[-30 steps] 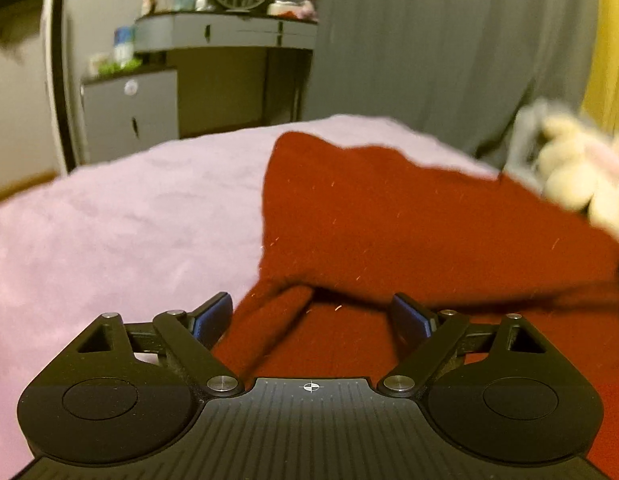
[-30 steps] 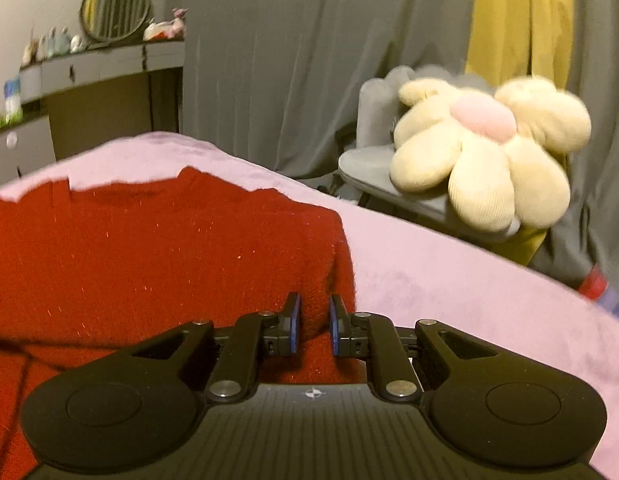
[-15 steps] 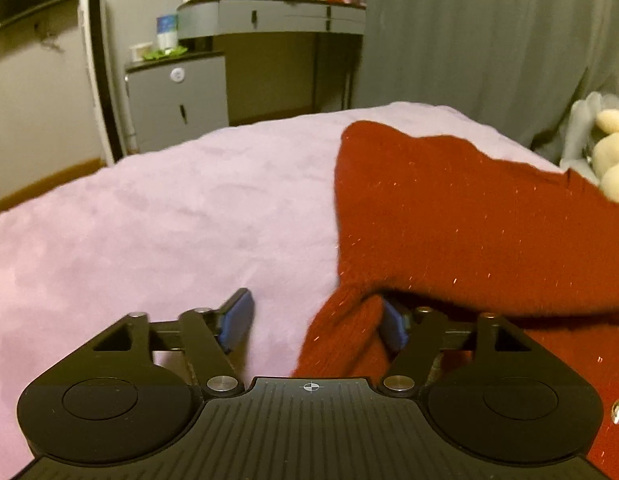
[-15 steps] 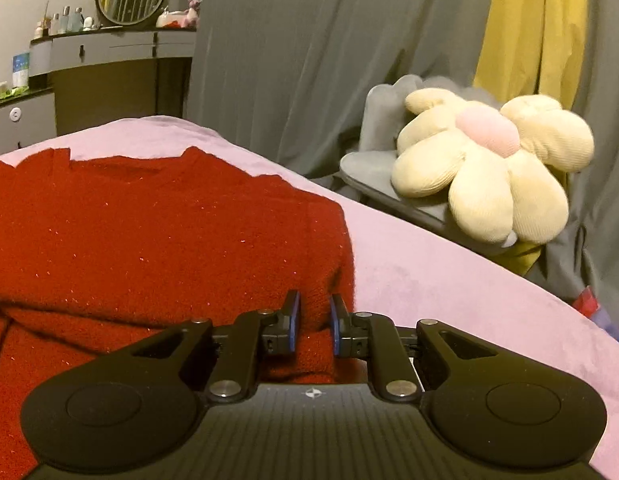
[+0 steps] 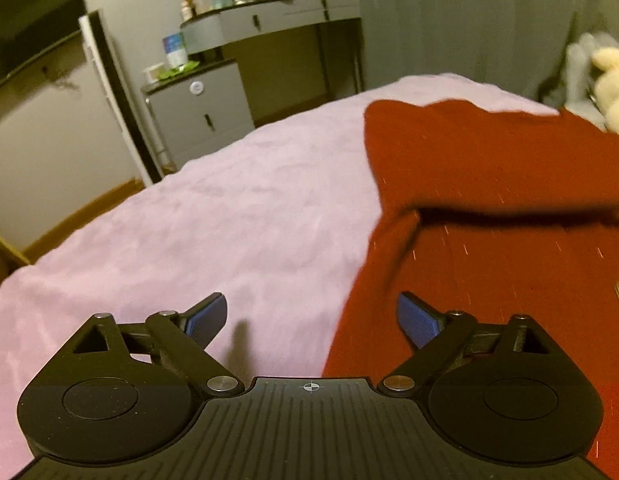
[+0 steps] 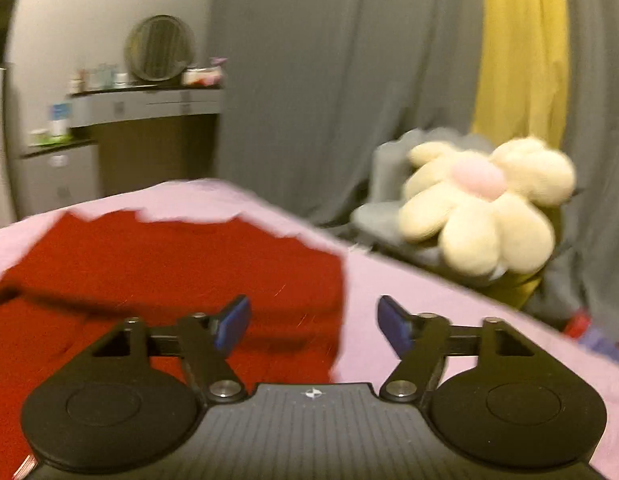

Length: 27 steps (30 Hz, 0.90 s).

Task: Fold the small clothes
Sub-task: 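Open the right tool and withdraw both tools from the folded cardigan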

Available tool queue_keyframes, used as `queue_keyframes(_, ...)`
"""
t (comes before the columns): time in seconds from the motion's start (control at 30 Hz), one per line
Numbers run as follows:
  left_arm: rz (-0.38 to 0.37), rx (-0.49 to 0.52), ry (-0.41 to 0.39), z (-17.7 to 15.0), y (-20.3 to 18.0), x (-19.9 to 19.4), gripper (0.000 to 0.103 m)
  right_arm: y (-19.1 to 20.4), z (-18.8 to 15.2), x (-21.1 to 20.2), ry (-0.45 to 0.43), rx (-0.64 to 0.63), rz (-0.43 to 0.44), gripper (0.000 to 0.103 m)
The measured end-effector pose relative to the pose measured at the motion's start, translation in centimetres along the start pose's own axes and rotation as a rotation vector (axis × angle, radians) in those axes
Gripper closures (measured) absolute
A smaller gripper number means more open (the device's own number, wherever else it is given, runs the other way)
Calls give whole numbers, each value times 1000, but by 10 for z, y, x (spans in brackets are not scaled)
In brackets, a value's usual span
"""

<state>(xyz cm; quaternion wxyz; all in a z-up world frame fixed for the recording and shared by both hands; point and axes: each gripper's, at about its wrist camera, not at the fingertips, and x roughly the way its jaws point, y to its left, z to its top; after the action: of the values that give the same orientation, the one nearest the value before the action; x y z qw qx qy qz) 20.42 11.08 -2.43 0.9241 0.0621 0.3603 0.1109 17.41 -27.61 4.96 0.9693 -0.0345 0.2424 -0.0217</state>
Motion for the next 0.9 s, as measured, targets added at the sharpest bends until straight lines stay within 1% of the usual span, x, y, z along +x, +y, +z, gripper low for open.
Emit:
queue_keyframes(0.07,-15,35,11,-10,3,-15,7,-13,-19,-26,81,17,92,31)
queue_keyframes(0.13,-43,63,26,-21,9,-32,7,-28,-35,-46,157,33,132,31)
queue_keyframes(0.2,-81,76,52,-34,17,-48,7,-42,-47,-62,217,20,170,31)
queue_keyframes(0.3,-140,62,98,-50,30,-66,7,-59,-62,-81,294,-2,189,31)
queue_keyframes(0.33,-160,52,115,-57,35,-71,7,-65,-66,-84,323,12,181,31)
queue_keyframes(0.4,-180,55,140,-69,41,-80,7,-76,-73,-88,392,63,195,31)
queue_keyframes(0.5,-169,78,167,-79,46,-86,7,-85,-88,-91,463,120,212,31)
queue_keyframes(0.53,-177,79,174,-81,47,-87,7,-85,-92,-89,487,130,214,31)
queue_keyframes(0.63,-239,68,207,-82,52,-88,7,-83,-109,-85,559,168,227,31)
queue_keyframes(0.73,-290,57,250,-81,55,-84,7,-84,-120,-82,583,233,232,32)
queue_keyframes(0.77,-309,53,264,-81,56,-83,8,-87,-121,-82,578,262,237,34)
queue_keyframes(0.8,-334,44,282,-81,57,-80,10,-89,-121,-80,572,290,244,38)
queue_keyframes(0.83,-345,33,293,-82,58,-78,14,-91,-122,-79,568,308,246,40)
queue_keyframes(0.87,-351,24,306,-84,59,-77,15,-92,-123,-78,569,318,248,42)
queue_keyframes(0.9,-360,15,316,-84,60,-75,17,-93,-124,-78,568,325,253,46)
